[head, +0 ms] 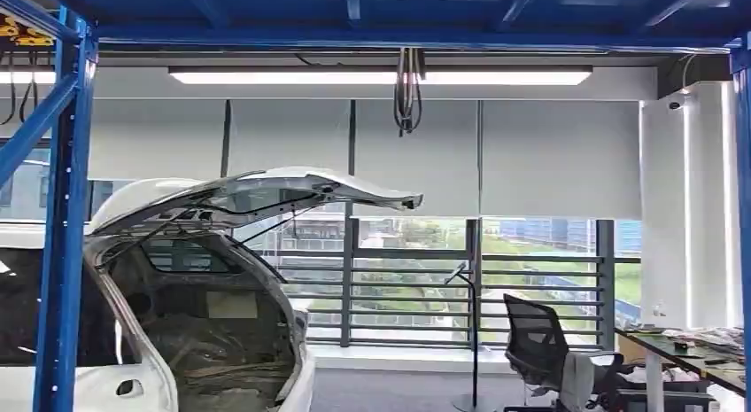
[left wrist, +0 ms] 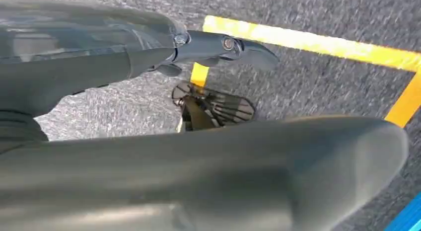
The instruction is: Take the parts from the cabinet and place them on the table.
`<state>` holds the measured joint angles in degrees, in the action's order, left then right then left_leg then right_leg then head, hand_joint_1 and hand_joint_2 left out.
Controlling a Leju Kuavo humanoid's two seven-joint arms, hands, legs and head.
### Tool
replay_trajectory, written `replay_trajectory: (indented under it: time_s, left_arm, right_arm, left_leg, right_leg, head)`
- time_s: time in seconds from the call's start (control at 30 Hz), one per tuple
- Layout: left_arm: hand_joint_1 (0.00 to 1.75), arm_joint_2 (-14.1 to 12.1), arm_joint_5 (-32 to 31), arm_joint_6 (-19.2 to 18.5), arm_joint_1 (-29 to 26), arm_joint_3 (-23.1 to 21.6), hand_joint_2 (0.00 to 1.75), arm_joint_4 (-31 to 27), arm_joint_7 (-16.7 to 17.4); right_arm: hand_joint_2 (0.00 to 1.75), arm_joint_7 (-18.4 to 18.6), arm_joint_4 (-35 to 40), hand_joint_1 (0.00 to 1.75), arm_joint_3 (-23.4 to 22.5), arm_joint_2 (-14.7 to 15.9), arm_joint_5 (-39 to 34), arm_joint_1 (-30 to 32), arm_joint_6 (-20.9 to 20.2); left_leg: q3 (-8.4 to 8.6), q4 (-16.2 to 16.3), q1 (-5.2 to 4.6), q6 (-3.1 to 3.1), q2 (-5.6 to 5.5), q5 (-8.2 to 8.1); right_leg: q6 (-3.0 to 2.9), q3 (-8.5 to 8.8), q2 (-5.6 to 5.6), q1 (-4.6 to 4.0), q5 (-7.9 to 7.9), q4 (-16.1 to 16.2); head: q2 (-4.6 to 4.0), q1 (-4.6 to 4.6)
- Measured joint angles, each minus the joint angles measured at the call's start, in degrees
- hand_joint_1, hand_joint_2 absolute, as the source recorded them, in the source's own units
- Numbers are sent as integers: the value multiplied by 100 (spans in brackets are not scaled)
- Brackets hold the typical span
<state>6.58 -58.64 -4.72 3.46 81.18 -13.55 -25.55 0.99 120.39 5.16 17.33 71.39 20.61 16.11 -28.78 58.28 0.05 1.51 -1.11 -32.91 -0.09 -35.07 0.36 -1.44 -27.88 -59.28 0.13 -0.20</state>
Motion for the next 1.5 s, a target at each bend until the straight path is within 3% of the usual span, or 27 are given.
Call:
replay_trajectory:
  time_s: [0.3, 0.63, 1.07, 1.5]
  left_arm:
    - [0, -2, 0, 2, -1, 41, 0, 0, -26]
    - [0, -4, -44, -26, -9, 83, 0, 0, -96]
    - [0, -57, -243, -122, 1, 74, 0, 0, -105]
    - [0, -107, -400, -210, 42, -44, 0, 0, -125]
  right_arm:
    - [175, 509, -37, 0, 24, -41, 227, 281, -161]
    - [175, 511, -440, 0, -383, -300, -40, 312, -531]
    - [175, 212, -1344, 0, -660, -533, -116, -641, -846]
    - [175, 251, -2472, 0, -302, -522, -20, -2006, -1191]
  left_leg:
    - [14, -1, -12, -11, 0, 7]
    - [16, -1, -25, -9, 0, 6]
    - [26, -1, -25, -10, 7, 7]
    - [40, -1, -26, -10, 9, 8]
  right_leg:
    - [-2, 19, -1, 6, 2, -3]
    - [-1, 23, -1, 23, 2, 0]
    - [-2, 27, -1, 23, 4, -2]
    - [-3, 41, 1, 24, 6, -3]
  head:
    - [0, 0]
    - [0, 0]
    - [0, 0]
    - [0, 0]
